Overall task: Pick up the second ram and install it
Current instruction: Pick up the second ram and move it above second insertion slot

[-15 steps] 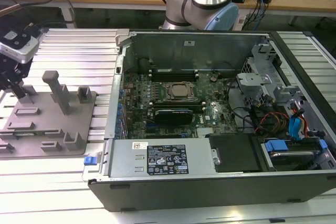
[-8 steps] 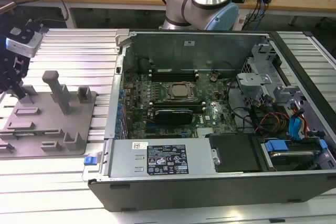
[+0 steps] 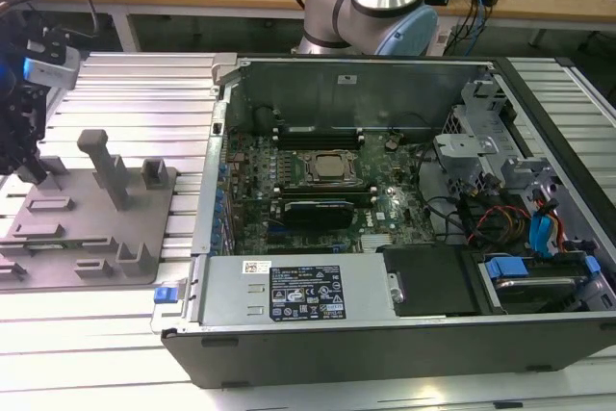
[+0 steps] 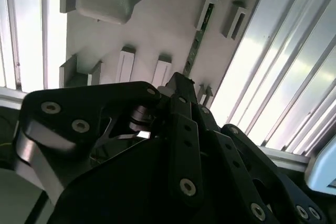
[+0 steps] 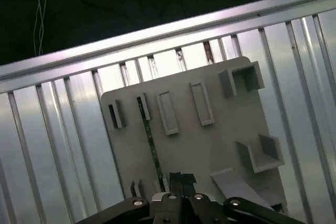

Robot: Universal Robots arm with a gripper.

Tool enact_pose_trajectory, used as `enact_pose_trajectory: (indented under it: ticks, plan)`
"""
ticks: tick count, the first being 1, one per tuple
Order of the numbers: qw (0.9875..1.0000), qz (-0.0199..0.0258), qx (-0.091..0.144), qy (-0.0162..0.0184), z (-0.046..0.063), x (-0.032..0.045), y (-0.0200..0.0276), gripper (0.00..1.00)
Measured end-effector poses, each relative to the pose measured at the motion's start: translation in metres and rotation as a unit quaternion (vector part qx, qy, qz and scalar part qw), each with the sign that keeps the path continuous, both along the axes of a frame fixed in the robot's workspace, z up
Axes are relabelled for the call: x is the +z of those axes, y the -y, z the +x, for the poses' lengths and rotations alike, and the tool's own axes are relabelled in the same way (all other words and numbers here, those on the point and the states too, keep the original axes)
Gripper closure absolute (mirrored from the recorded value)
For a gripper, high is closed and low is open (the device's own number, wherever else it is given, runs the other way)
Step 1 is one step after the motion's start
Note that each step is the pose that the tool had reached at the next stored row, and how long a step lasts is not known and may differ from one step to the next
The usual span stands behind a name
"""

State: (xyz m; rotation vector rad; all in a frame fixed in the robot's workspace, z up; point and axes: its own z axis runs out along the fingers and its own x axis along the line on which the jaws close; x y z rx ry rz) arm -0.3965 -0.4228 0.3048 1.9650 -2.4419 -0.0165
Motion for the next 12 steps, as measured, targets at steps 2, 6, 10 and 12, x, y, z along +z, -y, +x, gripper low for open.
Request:
enact_pose_trajectory:
  ticks: [2,6,10,12]
  plan:
    - [0.9998,0.0000,0.022,0.0000,0.000,-0.0007,0.0000,0.92]
    - [0.9984,-0.0002,0.056,0.0001,0.000,-0.0019,0.0000,0.92]
    - [0.9963,-0.0001,0.086,0.0001,-0.001,-0.0075,0.0000,0.92]
    - [0.9954,-0.0002,0.096,0.0000,-0.003,-0.0125,0.0009,0.92]
